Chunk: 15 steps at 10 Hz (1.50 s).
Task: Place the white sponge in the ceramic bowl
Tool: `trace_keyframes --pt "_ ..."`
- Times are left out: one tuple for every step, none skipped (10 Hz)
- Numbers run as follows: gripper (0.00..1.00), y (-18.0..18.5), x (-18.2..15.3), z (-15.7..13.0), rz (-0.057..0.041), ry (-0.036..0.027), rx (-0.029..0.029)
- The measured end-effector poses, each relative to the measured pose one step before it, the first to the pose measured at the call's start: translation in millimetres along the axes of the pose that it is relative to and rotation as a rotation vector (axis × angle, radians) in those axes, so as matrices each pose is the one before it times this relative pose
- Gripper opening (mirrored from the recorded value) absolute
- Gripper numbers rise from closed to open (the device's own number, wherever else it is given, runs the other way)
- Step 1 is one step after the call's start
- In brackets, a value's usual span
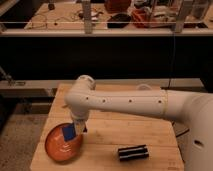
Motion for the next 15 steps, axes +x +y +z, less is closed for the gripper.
trace_keyframes --pt "0.01 -1.78 0.24 0.28 -0.00659 -0.00530 0.00116" --pt "0.01 -1.08 -2.17 0.71 -0.00513 -0.00731 0.00052" --pt "0.01 -1.68 3.03 1.56 -0.01114 -0.00264 0.00462" --pt "0.01 -1.15 8.16 1.88 -0.01972 -0.00120 0.00556" --pt "0.01 -0.59 10.35 1.75 -0.02303 -0.00198 0.00350" --pt "0.01 -0.86 7.17 1.30 -0.01906 -0.00138 0.00289" --pt "0.01 -1.62 -0.32 0.74 -0.01139 -0.00963 0.00466" --pt "0.01 -0.29 -0.89 0.75 -0.01067 -0.00132 0.00199" --pt "0.01 1.20 2.83 1.72 -0.00929 0.00000 0.00049" --pt "0.01 1.41 4.81 2.74 -0.01256 0.00013 0.00157" --pt "0.01 1.29 2.92 1.62 -0.00729 -0.00013 -0.00038" --pt "0.01 0.86 0.29 0.78 -0.00615 -0.00250 -0.00067" --pt "0.01 0.04 0.14 0.58 -0.00627 -0.00280 0.00126" --pt "0.01 0.45 2.35 1.47 -0.00977 -0.00167 0.00209" --pt "0.01 0.34 1.65 1.98 -0.00801 -0.00004 0.00328"
